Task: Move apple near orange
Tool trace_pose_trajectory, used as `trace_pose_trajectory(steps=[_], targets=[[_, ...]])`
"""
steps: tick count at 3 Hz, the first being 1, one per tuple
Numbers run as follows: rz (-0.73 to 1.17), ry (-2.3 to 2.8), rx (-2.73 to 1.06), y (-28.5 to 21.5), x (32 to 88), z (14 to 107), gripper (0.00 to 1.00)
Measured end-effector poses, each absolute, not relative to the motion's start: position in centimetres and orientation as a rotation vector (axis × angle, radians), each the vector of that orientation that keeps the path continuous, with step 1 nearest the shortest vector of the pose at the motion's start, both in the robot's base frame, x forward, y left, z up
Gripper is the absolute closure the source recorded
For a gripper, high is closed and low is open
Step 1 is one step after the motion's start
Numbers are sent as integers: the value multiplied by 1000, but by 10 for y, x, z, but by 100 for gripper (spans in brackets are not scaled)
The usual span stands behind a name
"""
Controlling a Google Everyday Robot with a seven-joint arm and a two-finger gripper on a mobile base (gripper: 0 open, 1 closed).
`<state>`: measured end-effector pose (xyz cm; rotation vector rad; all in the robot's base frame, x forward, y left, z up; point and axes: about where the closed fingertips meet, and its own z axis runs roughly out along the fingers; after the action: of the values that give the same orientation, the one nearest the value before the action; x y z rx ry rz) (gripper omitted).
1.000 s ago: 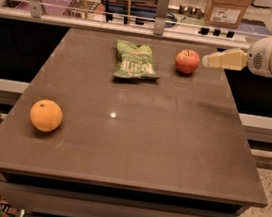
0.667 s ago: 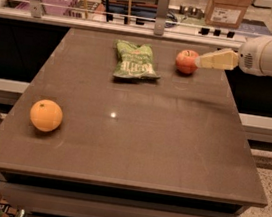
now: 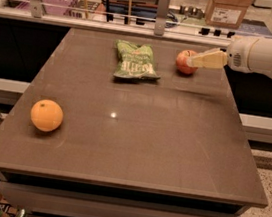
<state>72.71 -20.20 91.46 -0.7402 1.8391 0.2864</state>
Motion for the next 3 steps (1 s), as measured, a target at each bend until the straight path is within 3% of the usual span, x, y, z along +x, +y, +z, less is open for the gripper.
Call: trace_pose_trajectory(steps=[3], targets=[[435, 1780, -779, -181, 763, 883, 0]])
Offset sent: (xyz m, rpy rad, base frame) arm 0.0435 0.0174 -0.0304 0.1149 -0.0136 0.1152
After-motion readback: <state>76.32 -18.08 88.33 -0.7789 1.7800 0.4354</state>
